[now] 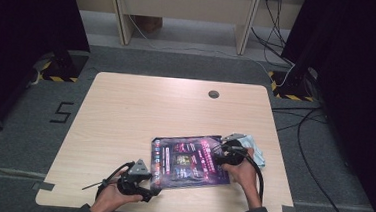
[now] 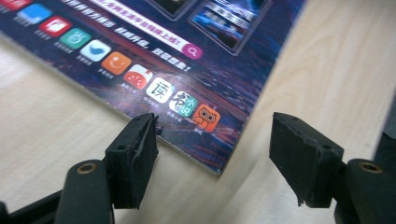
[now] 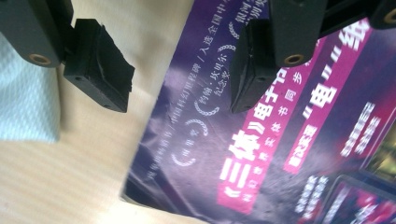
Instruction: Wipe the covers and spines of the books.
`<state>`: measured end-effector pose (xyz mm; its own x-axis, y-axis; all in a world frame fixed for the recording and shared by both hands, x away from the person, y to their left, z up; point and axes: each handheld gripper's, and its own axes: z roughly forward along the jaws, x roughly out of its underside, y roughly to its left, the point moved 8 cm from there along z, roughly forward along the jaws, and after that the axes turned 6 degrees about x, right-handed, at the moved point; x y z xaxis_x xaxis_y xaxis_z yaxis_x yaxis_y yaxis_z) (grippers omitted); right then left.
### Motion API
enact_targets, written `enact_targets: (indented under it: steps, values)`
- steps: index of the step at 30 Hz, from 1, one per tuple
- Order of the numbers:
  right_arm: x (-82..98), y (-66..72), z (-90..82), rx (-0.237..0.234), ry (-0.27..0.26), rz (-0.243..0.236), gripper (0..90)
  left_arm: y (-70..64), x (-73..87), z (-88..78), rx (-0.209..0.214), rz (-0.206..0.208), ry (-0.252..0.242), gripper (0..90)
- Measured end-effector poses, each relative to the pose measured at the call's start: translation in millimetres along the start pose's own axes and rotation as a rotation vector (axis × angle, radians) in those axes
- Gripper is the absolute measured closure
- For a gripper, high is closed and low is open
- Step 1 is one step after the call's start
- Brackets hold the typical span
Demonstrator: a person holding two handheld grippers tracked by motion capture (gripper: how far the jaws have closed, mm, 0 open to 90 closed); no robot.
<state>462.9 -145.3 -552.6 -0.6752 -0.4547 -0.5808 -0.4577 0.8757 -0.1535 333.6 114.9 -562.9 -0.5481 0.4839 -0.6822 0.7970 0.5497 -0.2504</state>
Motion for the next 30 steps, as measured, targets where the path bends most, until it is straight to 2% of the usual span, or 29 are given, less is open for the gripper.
enact_targets:
  steps: [5,8,10,13,17,21,23,26,30]
  values:
    - [-1.2,-1.2,2.3,-0.008,-0.025,0.018,39.1,-3.6,1.2,0.1,0.014,0.002,-0.004,32.7]
    - [3.0,-1.2,-0.2,-0.034,-0.006,0.038,36.2,-2.6,0.9,-0.4,0.020,-0.012,-0.009,34.2]
    - [8.1,-1.6,-5.1,-0.035,0.006,0.026,36.0,-2.8,1.6,-0.6,0.023,-0.008,-0.007,34.3]
    - [19.2,5.3,-14.7,-0.077,0.016,0.028,36.3,-3.7,2.0,-0.2,0.023,-0.003,-0.002,33.9]
    - [29.8,13.5,-23.0,-0.092,0.025,0.007,37.0,-8.4,2.7,0.9,0.032,0.005,0.003,34.5]
    - [29.3,14.9,-22.7,-0.074,0.019,-0.002,37.2,-13.1,2.5,2.7,0.032,0.021,0.012,33.7]
    - [26.5,14.5,-19.8,-0.072,0.014,0.011,37.0,-18.5,2.5,4.8,0.043,0.030,0.015,33.8]
    - [20.0,10.1,-14.9,-0.023,-0.006,0.012,37.0,-29.0,1.3,10.4,0.072,0.053,0.021,32.9]
    - [9.1,5.3,-7.2,0.034,-0.019,0.005,37.6,-37.0,-1.7,16.2,0.089,0.066,0.019,32.8]
